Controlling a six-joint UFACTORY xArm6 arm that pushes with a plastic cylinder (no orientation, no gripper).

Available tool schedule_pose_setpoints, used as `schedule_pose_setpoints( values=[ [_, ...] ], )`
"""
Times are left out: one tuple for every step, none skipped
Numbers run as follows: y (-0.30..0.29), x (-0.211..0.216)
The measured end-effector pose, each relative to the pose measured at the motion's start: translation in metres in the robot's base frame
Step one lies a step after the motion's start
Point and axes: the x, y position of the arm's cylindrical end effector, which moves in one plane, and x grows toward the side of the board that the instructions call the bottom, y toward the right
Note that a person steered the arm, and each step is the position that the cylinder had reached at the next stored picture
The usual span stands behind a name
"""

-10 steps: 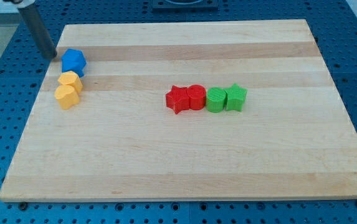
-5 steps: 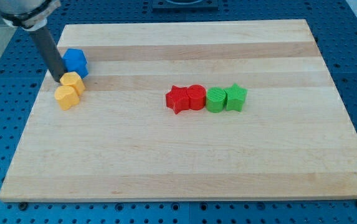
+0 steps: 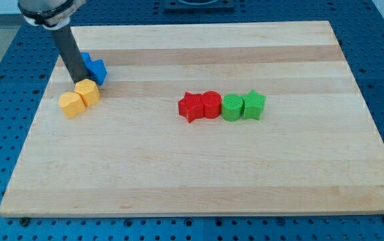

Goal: Place the blue triangle parallel right to the blue cube

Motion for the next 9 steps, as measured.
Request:
schedule_pose_setpoints(
  values=[
    [0.000,-0.003],
    [0.009,-0.008],
    [0.025,-0.006],
    [0.037,0.007],
    [0.051,0.012],
    [0.054,0.010],
    [0.054,0.005],
    [0.054,-0.001],
    [0.054,-0.005]
  ],
)
